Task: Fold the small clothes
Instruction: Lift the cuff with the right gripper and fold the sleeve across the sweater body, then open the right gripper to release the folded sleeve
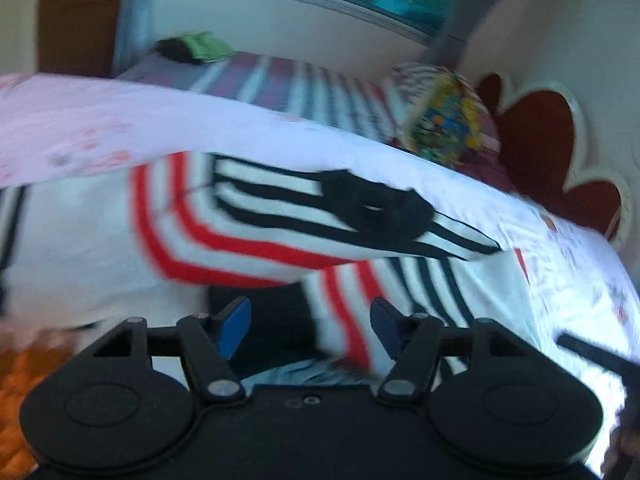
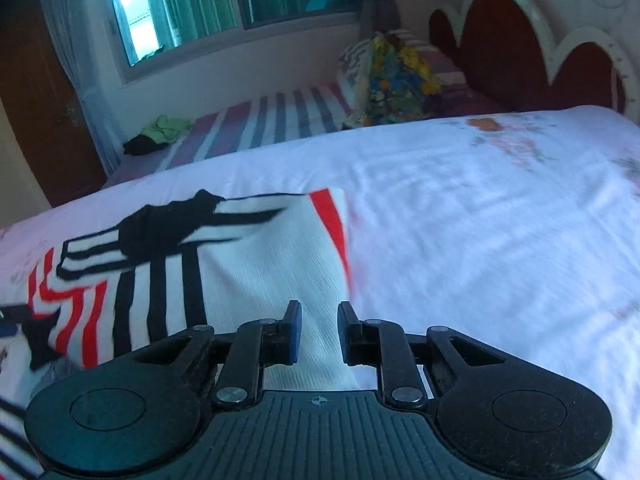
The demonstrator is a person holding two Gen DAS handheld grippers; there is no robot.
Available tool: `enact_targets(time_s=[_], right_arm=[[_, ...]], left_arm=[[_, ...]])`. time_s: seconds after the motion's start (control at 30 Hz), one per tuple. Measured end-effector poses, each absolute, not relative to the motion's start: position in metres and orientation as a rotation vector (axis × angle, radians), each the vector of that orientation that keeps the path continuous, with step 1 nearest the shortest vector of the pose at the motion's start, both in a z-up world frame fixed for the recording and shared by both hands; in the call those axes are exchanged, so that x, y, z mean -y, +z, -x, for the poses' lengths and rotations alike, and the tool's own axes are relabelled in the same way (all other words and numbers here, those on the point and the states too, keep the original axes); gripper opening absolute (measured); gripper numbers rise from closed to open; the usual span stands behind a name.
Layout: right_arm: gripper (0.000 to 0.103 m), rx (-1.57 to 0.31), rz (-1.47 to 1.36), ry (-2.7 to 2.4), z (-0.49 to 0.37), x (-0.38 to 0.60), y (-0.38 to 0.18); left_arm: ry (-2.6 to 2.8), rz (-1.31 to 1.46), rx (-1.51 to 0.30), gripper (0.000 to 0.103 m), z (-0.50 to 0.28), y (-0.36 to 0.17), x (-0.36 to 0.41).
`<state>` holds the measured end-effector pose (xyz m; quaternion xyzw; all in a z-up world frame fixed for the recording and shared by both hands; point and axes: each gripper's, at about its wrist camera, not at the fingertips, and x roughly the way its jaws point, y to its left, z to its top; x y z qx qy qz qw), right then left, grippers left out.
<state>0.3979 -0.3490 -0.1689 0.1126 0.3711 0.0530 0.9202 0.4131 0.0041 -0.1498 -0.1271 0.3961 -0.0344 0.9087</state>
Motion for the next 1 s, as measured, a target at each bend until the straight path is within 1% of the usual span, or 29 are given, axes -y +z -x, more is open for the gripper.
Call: enact_targets(time_s=[0.07, 0.17, 0.2, 0.3, 0.33, 0.37, 0.4, 0.43, 0.47, 0.5, 0.53, 0.57, 0.6, 0.63, 0.67, 0.7, 0.73, 0.8, 0.83, 0.87, 0.9, 0.93, 0.97, 1.0], right_arm=[[0.019, -0.774, -0.239, 0.101, -0.423, 0.348, -0.177], [0.019, -0.797, -0.299, 0.081, -0.456, 0.358, -0.189], [0.019, -0.799, -0.33, 0.077, -0.466, 0.362, -0.193], [0.02, -0.829, -0.411, 0.088, -0.492, 0.376, -0.203], [0.032, -0.837, -0.429, 0.095, -0.499, 0.379, -0.206], [0.042, -0.839, -0.447, 0.11, -0.506, 0.381, -0.209], [0.042, -0.845, -0.459, 0.119, -0.51, 0.383, -0.212], [0.042, -0.851, -0.466, 0.123, -0.514, 0.385, -0.214], [0.032, -0.843, -0.459, 0.127, -0.515, 0.384, -0.213], [0.025, -0.841, -0.427, 0.129, -0.516, 0.381, -0.21], [0.015, -0.828, -0.388, 0.118, -0.515, 0.377, -0.205], [0.012, -0.799, -0.364, 0.113, -0.512, 0.373, -0.199], [0.012, -0.762, -0.331, 0.103, -0.509, 0.37, -0.194], [0.012, -0.759, -0.266, 0.074, -0.51, 0.366, -0.195], [0.012, -0.795, -0.215, 0.044, -0.515, 0.365, -0.205], [0.012, -0.794, -0.221, 0.038, -0.516, 0.369, -0.212], [0.014, -0.782, -0.217, 0.037, -0.514, 0.371, -0.212], [0.025, -0.777, -0.19, 0.019, -0.513, 0.368, -0.205], [0.037, -0.756, -0.189, 0.005, -0.507, 0.369, -0.198], [0.044, -0.724, -0.196, 0.008, -0.501, 0.369, -0.19], [0.044, -0.69, -0.212, 0.04, -0.491, 0.368, -0.182], [0.044, -0.688, -0.219, 0.067, -0.486, 0.364, -0.179], [0.044, -0.695, -0.212, 0.092, -0.48, 0.357, -0.178], [0.044, -0.693, -0.192, 0.116, -0.473, 0.349, -0.178]], left_arm=[[-0.078, 0.228, -0.847, 0.064, -0.42, -0.165, 0.01], [-0.038, 0.196, -0.921, 0.062, -0.426, -0.19, 0.009], [-0.044, 0.167, -0.901, 0.063, -0.424, -0.193, 0.008], [-0.049, 0.171, -0.907, 0.062, -0.423, -0.193, 0.004], [-0.045, 0.183, -0.91, 0.062, -0.425, -0.194, 0.003], [-0.04, 0.191, -0.912, 0.062, -0.425, -0.194, 0.002], [-0.037, 0.187, -0.912, 0.062, -0.432, -0.196, 0.005], [-0.035, 0.178, -0.909, 0.062, -0.432, -0.197, 0.006], [-0.033, 0.171, -0.903, 0.063, -0.432, -0.198, 0.006], [-0.032, 0.168, -0.898, 0.063, -0.433, -0.199, 0.007], [-0.03, 0.164, -0.893, 0.063, -0.433, -0.199, 0.007], [-0.025, 0.157, -0.892, 0.061, -0.432, -0.198, 0.008], [-0.02, 0.156, -0.891, 0.06, -0.431, -0.198, 0.008], [-0.018, 0.154, -0.887, 0.06, -0.43, -0.199, 0.007], [-0.015, 0.146, -0.882, 0.06, -0.429, -0.2, 0.008], [-0.01, 0.138, -0.879, 0.061, -0.428, -0.2, 0.01], [-0.004, 0.132, -0.883, 0.061, -0.429, -0.199, 0.012], [0.009, 0.131, -0.89, 0.059, -0.429, -0.194, 0.013], [0.016, 0.133, -0.887, 0.059, -0.427, -0.189, 0.013], [0.027, 0.127, -0.874, 0.063, -0.425, -0.183, 0.013], [0.041, 0.119, -0.853, 0.067, -0.422, -0.178, 0.014], [0.053, 0.117, -0.84, 0.08, -0.421, -0.175, 0.015], [0.058, 0.117, -0.836, 0.084, -0.422, -0.175, 0.015], [0.055, 0.11, -0.847, 0.083, -0.425, -0.178, 0.016]])
